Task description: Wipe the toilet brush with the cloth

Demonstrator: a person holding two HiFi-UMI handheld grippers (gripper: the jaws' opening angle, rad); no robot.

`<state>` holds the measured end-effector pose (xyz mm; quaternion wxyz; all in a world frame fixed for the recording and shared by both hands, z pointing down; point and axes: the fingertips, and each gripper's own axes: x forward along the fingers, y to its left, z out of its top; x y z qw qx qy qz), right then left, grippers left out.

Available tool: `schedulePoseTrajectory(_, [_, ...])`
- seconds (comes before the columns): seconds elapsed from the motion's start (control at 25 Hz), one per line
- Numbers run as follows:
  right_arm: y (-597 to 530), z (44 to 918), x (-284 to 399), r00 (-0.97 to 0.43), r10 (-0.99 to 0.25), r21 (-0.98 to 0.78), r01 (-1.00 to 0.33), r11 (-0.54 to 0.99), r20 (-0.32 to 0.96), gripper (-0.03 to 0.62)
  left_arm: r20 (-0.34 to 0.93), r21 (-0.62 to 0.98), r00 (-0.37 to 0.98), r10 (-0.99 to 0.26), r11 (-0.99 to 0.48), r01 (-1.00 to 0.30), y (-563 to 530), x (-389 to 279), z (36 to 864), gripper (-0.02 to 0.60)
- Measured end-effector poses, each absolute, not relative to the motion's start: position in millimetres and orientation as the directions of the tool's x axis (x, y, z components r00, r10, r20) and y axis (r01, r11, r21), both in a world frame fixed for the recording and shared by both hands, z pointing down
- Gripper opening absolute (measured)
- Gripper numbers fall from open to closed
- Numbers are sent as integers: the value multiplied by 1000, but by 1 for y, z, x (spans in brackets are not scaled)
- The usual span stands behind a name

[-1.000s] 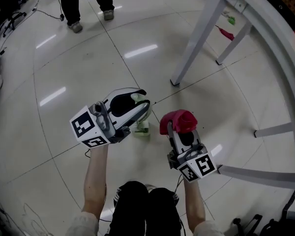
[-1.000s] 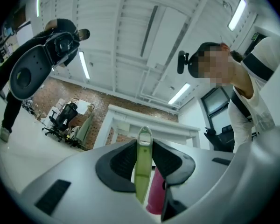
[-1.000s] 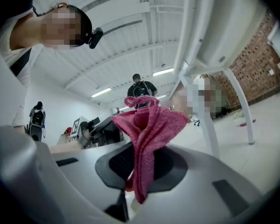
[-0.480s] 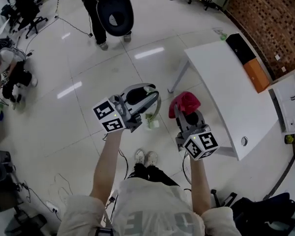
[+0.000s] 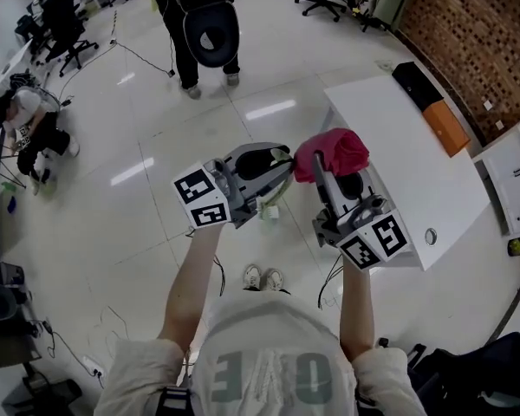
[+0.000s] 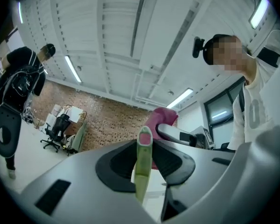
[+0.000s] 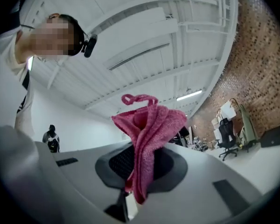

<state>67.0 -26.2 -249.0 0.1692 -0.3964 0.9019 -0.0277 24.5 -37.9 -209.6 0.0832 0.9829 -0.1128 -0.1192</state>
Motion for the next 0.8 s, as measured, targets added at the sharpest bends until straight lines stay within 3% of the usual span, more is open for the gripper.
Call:
schedulePoseTrajectory(0.16, [-18, -235, 53, -657, -713, -162, -697, 699, -247, 32, -252, 157, 942, -222, -970, -186, -27, 22, -235, 109])
schedulePoseTrajectory(0.8, [-26, -159, 6, -653, -717, -470, -568, 676, -243, 31, -425, 154, 866, -263, -964, -217, -19, -31, -365, 109])
